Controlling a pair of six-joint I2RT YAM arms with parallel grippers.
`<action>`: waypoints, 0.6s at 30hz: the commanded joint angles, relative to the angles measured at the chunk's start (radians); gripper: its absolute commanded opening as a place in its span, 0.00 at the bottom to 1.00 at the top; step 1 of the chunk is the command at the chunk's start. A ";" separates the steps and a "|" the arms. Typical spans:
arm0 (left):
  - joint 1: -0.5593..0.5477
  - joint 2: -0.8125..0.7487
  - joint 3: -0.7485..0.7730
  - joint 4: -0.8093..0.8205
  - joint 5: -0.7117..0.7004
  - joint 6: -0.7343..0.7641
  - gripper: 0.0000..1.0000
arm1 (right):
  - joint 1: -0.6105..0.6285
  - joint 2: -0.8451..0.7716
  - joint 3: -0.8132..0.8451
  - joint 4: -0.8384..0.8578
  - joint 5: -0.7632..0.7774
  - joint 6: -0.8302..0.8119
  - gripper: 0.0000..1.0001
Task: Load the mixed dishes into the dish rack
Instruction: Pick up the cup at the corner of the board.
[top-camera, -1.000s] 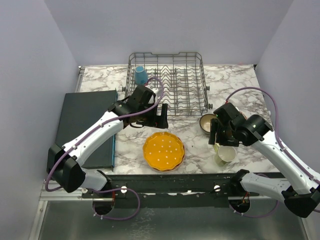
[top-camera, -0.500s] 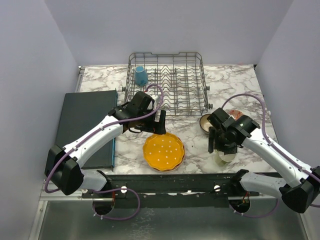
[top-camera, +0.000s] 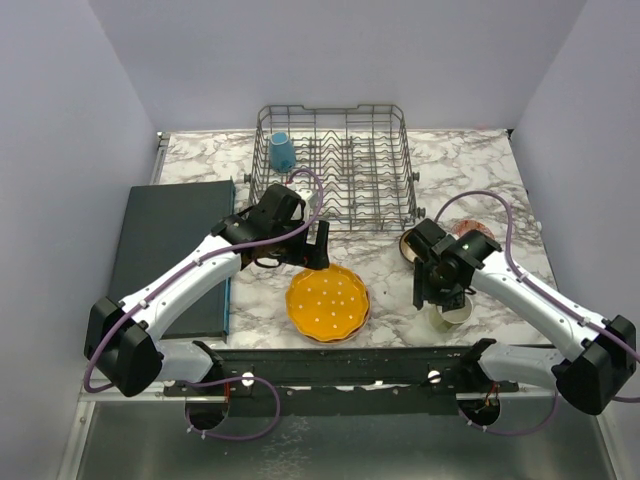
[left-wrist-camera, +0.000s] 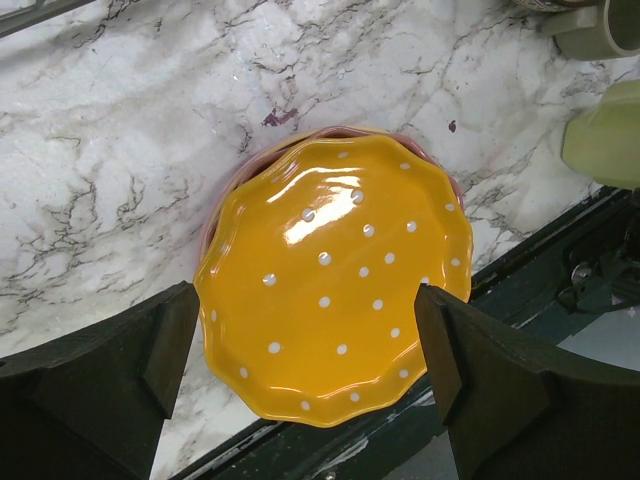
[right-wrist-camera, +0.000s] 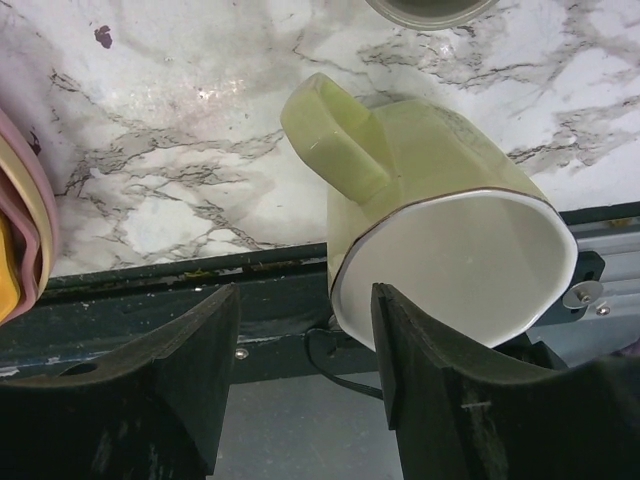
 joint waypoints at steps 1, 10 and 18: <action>-0.004 -0.019 -0.013 0.015 -0.039 0.017 0.98 | 0.007 0.007 -0.028 0.037 0.009 0.002 0.60; -0.004 -0.009 -0.013 0.015 -0.042 0.016 0.97 | 0.007 0.030 -0.032 0.032 0.024 0.022 0.50; -0.005 -0.011 -0.015 0.015 -0.043 0.018 0.98 | 0.007 0.070 -0.035 0.037 0.027 0.022 0.43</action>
